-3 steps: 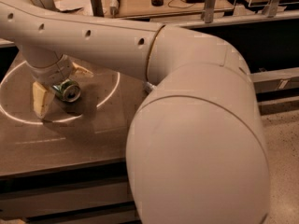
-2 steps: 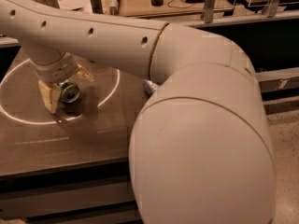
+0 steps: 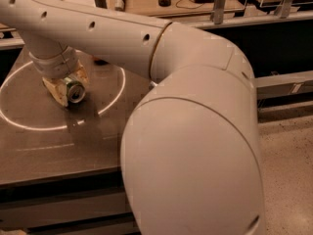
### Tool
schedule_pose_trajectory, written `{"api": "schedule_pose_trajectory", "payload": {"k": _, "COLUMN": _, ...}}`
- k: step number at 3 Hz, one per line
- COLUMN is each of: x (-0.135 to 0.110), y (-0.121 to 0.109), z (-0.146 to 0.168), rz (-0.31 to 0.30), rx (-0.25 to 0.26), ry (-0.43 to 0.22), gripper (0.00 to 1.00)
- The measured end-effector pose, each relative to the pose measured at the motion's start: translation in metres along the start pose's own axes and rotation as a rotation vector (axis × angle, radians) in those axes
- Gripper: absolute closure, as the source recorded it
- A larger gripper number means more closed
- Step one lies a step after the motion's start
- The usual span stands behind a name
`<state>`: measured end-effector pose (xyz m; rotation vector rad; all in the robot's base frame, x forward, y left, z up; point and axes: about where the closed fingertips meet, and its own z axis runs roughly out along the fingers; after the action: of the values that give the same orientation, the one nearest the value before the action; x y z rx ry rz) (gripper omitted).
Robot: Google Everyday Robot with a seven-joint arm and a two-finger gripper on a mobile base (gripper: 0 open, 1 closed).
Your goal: Place green can upright
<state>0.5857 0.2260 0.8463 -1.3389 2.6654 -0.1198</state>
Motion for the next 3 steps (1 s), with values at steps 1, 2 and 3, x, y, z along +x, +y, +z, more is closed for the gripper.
{"api": "schedule_pose_trajectory", "payload": {"k": 1, "x": -0.003, "y": -0.005, "z": -0.01, "rz": -0.037, "rx": -0.035, "ry": -0.019, "gripper": 0.92}}
{"api": "schedule_pose_trajectory", "payload": {"k": 2, "x": 0.004, "y": -0.021, "z": -0.036, "rz": -0.04, "rx": -0.033, "ry": -0.051, "gripper": 1.0}}
{"api": "schedule_pose_trajectory", "payload": {"k": 3, "x": 0.024, "y": -0.036, "z": -0.059, "rz": -0.012, "rx": -0.035, "ry": -0.093, "gripper": 1.0}}
